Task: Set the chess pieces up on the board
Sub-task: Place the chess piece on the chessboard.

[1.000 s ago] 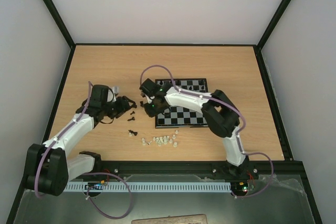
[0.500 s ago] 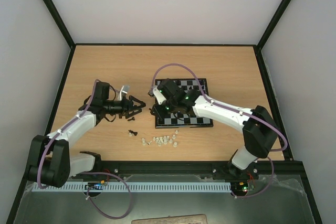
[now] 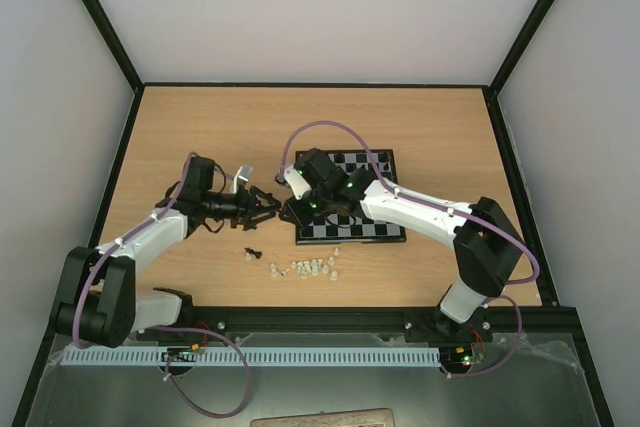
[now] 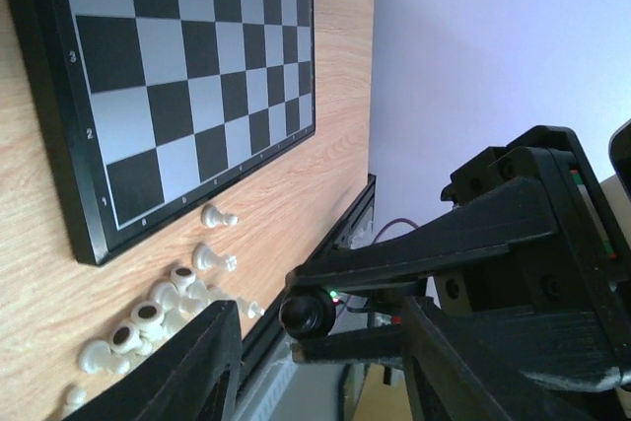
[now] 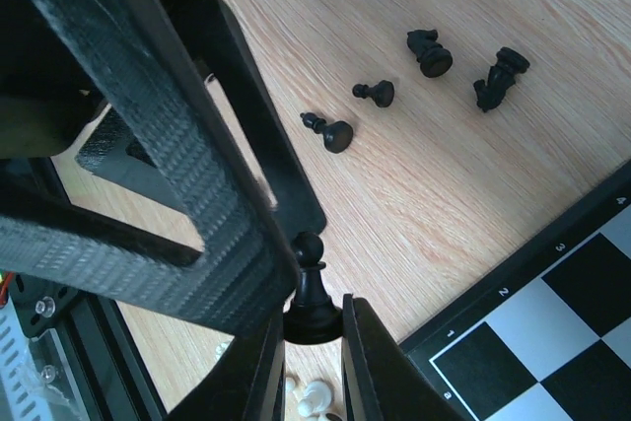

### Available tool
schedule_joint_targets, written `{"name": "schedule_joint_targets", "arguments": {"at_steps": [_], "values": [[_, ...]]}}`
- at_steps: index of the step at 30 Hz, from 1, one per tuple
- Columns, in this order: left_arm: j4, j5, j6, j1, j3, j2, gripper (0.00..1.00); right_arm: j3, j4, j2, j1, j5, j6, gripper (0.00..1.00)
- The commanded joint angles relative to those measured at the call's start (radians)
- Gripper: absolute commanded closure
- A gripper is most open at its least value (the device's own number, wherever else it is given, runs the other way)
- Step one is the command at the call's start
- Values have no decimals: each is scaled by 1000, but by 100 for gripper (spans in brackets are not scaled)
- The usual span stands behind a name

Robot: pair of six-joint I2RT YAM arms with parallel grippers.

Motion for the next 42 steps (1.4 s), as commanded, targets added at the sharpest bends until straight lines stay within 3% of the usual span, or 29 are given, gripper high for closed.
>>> {"name": "schedule_joint_targets", "arguments": {"at_steps": [1, 14, 20, 25, 37, 42], "values": [[23, 25, 1, -3, 4, 20, 56, 35, -10, 15, 14, -28, -19, 90], [40, 25, 0, -4, -7, 46, 80, 32, -8, 9, 20, -25, -22, 90], [31, 26, 5, -4, -3, 38, 97, 30, -4, 15, 20, -10, -17, 90], [-8, -8, 28, -4, 16, 25, 98, 35, -8, 20, 20, 11, -10, 89], [-225, -297, 207, -49, 230, 86, 98, 13, -106, -83, -1, 240, 61, 39], [-266, -491, 236, -172, 358, 172, 98, -52, -121, -211, -90, 305, 144, 33]]}}
